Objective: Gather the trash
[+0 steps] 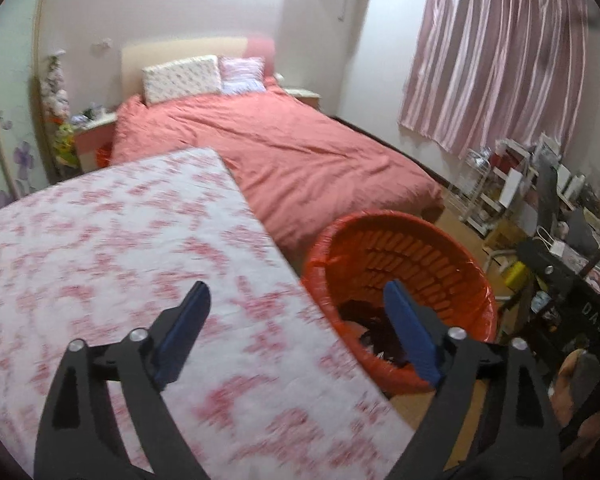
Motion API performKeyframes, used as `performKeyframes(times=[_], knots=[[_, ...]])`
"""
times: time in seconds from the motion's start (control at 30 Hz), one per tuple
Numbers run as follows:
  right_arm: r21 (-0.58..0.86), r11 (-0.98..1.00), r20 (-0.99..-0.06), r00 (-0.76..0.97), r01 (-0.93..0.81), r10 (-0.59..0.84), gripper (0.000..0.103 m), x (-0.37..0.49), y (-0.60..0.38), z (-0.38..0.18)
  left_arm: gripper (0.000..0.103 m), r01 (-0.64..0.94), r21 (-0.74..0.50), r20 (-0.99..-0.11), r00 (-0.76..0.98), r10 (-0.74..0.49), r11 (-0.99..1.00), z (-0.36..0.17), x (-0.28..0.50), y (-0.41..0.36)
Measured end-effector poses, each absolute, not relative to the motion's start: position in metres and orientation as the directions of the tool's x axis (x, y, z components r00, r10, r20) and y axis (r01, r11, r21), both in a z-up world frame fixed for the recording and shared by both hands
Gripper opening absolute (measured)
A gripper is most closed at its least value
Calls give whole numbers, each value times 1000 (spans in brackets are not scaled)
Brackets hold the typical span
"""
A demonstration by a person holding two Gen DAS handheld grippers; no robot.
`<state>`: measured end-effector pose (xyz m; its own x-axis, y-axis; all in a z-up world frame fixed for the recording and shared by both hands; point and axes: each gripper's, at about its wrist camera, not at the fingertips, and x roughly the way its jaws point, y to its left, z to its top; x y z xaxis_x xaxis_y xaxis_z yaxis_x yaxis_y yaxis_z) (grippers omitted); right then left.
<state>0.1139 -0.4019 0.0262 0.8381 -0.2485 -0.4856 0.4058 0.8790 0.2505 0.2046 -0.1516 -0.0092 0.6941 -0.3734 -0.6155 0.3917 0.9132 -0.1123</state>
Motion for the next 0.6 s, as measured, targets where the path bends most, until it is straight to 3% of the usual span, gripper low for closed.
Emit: performKeyframes(times=[0.07,0.1,0.37,0.6], knots=[[218,882,-467,838,418,-282,99,107,-392,34,97,368,-95,-587,729,-351,925,0,189,-135],[192,883,-452,837,429,-308,100,100,-385,40,98,350,-81,-569,752,-332,933,5,179,-124],[75,867,-407,809,493,-425,101,68,-349,57,99,202,10,-480,860,-172,979,25,113,-72],[19,889,-313,847,458,-430,101,29,-311,63,99,151,-5,-455,880,-137,989,23,68,-39]])
